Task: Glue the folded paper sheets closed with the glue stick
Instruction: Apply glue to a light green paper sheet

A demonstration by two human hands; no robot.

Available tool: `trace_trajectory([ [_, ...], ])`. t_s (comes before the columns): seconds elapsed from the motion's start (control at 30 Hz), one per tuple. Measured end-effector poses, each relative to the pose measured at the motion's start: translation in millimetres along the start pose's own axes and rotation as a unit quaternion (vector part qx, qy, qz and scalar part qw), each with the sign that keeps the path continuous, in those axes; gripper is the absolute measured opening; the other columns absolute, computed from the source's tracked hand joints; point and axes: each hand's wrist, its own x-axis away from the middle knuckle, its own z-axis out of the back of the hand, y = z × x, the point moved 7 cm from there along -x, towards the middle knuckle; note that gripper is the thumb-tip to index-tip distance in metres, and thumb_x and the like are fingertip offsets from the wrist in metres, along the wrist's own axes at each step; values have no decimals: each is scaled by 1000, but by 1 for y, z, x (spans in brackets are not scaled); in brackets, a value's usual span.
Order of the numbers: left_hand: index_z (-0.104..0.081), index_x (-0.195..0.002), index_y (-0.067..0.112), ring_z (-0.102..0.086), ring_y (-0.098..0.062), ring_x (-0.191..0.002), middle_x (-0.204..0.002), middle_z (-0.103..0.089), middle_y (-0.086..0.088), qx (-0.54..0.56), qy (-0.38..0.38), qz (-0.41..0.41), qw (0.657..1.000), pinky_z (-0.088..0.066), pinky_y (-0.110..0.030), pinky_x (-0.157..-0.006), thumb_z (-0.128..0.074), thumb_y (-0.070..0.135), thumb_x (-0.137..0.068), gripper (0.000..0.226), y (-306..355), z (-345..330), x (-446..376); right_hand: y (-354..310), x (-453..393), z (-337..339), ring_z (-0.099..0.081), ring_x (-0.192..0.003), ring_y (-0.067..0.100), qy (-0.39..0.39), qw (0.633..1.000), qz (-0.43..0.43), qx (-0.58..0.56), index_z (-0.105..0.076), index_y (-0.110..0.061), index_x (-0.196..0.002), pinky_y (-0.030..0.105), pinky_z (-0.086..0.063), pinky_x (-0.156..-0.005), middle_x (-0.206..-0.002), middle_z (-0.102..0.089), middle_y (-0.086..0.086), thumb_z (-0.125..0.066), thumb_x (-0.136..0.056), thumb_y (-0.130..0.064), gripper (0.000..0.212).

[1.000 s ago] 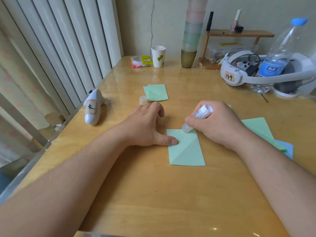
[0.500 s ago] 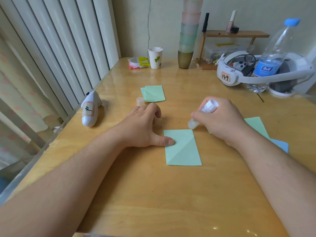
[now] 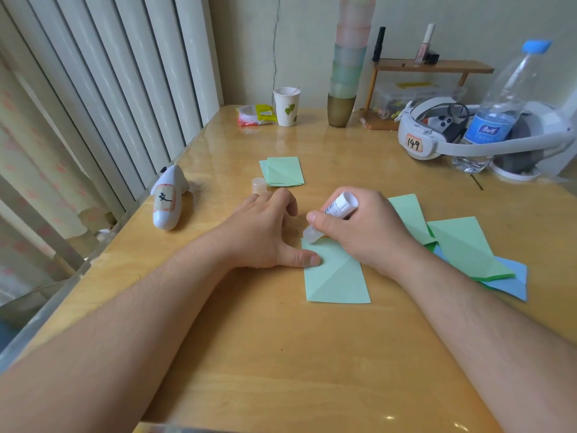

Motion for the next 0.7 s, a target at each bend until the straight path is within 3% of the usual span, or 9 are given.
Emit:
trace_trajectory([
  [0.37, -41, -114, 32, -44, -19, -110, -112, -49, 11, 1, 10, -5, 1000, -37, -31, -91, -80, 80, -61, 82, -1, -1, -1, -4, -1, 1, -50, -55, 4, -17, 998, -6, 59, -66, -23, -74, 23, -38, -52, -59, -60, -14, -82, -81, -42, 26],
  [0.5, -41, -115, 33, -43, -18, -111, -113, -47, 13, 3, -3, -6, 1000, -39, -33, -95, -80, 81, -60, 83, -2, -1, 1, 6, 1, 19, -49, -52, 3, -7, 997, -22, 76, -65, -23, -73, 15, -34, -45, -57, -60, -16, -81, -80, -38, 24],
  [0.7, -41, -117, 35, -42, -16, -112, -115, -46, 14, 5, -19, -8, 1000, -41, -34, -97, -79, 82, -59, 84, -4, -1, 1, 18, 6, 37, -46, -50, 4, 12, 996, -38, 75, -65, -20, -74, 26, -35, -52, -55, -58, -16, -81, -82, -34, 22],
])
